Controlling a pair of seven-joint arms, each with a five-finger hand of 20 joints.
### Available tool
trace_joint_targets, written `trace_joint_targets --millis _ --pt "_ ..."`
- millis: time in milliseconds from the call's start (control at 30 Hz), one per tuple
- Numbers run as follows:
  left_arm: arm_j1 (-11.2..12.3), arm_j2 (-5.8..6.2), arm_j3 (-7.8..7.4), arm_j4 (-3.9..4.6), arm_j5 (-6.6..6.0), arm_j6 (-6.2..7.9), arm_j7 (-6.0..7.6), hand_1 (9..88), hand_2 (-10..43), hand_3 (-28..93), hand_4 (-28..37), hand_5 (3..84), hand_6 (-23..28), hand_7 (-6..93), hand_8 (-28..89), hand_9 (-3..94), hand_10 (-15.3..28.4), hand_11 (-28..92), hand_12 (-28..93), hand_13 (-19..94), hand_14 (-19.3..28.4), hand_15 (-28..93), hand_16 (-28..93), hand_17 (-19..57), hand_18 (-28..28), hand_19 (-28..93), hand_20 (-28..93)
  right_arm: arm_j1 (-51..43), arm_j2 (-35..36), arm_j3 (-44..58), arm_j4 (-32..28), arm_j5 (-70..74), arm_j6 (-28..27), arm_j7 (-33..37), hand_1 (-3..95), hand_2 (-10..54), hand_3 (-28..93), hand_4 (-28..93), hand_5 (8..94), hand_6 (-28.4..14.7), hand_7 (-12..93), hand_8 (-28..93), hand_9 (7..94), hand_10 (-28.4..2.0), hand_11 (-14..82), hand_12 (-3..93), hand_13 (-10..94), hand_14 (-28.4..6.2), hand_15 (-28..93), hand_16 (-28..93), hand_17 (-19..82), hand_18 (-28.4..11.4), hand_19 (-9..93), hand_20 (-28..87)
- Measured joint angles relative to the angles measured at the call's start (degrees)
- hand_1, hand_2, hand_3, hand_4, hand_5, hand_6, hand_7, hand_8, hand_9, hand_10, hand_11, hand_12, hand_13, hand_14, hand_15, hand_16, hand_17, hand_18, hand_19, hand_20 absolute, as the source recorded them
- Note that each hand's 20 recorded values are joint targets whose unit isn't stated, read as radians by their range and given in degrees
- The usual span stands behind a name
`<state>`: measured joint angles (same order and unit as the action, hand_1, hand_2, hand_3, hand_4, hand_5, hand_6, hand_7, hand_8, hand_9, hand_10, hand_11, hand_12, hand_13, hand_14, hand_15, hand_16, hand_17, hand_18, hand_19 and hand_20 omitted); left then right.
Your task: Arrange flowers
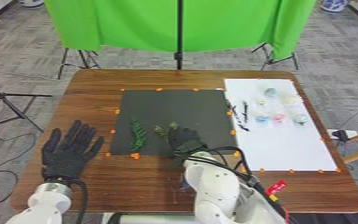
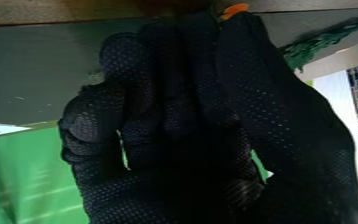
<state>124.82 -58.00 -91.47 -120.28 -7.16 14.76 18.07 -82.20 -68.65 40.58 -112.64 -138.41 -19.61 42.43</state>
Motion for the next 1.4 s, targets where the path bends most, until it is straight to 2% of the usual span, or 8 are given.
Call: trace_joint_targets --millis 133,600,700,767,933,1033,1200,1400 --pt "0.18 0.0 -0.01 -0.02 -0.24 0.0 0.09 27.1 15.5 73 -28.3 45.0 7.1 21.0 -11 40.3 15.2 29 14 31 14.9 44 -6 -5.2 15.0 39 18 -0.02 0.48 -0.01 -0.43 0.43 0.35 0.02 53.5 -9.5 60 -19 73.2 -5.2 25 23 73.7 -19.9 27.2 25.9 65 -16.5 58 29 38 -27.7 93 33" --pt "0.73 -0.13 -0.32 -0.07 -0.61 -0.15 0.42 27.1 15.5 73 -28.3 44.9 7.1 21.0 -11 40.2 15.2 29 14 31 15.0 44 -6 -5.2 15.0 39 18 -0.03 4.32 3.05 -5.77 4.85 2.35 1.11 44.5 -9.5 64 -18 71.7 -6.9 23 17 72.5 -21.6 23.1 23.6 65 -17.2 56 27 38 -27.8 93 33" --pt "0.73 -0.33 -0.44 -0.07 -0.61 -0.2 0.4 27.1 15.5 73 -28.3 44.9 7.1 21.0 -11 40.2 15.2 29 14 31 14.9 44 -6 -5.2 15.0 39 18 -0.55 5.21 5.57 -6.34 5.33 3.22 1.86 43.1 -9.5 67 -18 69.6 -8.0 22 0 70.8 -22.0 23.0 23.3 63 -17.6 57 27 37 -28.0 92 33" --pt "0.73 -0.36 -0.44 -0.07 -0.57 -0.25 0.4 27.1 15.5 73 -28.3 45.0 7.1 21.0 -11 40.2 15.2 29 14 31 14.9 44 -6 -5.2 15.0 39 18 -1.08 5.82 7.98 -6.28 5.53 4.77 2.98 43.0 -9.5 68 -18 67.9 -8.5 21 -5 69.5 -22.4 22.6 23.1 62 -18.0 57 27 37 -28.0 92 33" --pt "0.93 -0.36 -0.58 -0.12 -0.39 -0.38 0.51 27.1 15.5 73 -28.3 44.9 7.0 21.1 -11 40.2 15.2 29 14 31 14.9 44 -6 -5.2 15.0 39 18 -0.98 7.43 14.29 -2.59 5.5 12.49 8.13 44.1 -9.5 68 -19 68.6 -8.0 22 5 70.6 -21.6 25.2 23.6 63 -17.3 58 26 38 -27.7 93 33" --pt "0.99 -0.41 -0.65 -0.14 -0.39 -0.38 0.56 27.1 15.5 73 -28.3 44.9 7.1 21.1 -11 40.3 15.2 29 14 31 15.0 45 -6 -5.3 15.0 39 18 0.96 8.57 15.75 2.22 5.5 15.25 9.9 43.3 -9.5 68 -19 68.1 -8.3 22 -3 69.5 -21.8 24.9 23.5 62 -17.5 58 27 38 -27.8 93 33" --pt "1.0 -0.58 -0.65 -0.15 -0.39 -0.37 0.61 27.0 15.4 73 -28.3 44.8 7.0 21.1 -11 40.2 15.2 29 14 31 14.9 44 -6 -5.3 15.1 39 18 5.67 10.23 14.76 8.63 5.46 14.19 10.29 40.7 -9.5 66 -21 64.8 -11.1 12 -6 65.8 -23.2 20.2 21.6 59 -18.2 57 27 38 -28.3 93 35" --pt "1.04 -0.72 -0.56 -0.17 -0.44 -0.38 0.81 27.2 15.4 73 -28.3 44.8 7.1 21.0 -11 40.2 15.2 29 14 31 14.9 44 -6 -5.2 15.0 39 18 10.03 10.55 12.86 10.79 5.92 4.3 9.29 40.1 -9.5 63 -24 64.1 -12.9 8 -6 63.9 -23.7 18.0 20.9 58 -18.8 58 27 37 -28.4 93 39"
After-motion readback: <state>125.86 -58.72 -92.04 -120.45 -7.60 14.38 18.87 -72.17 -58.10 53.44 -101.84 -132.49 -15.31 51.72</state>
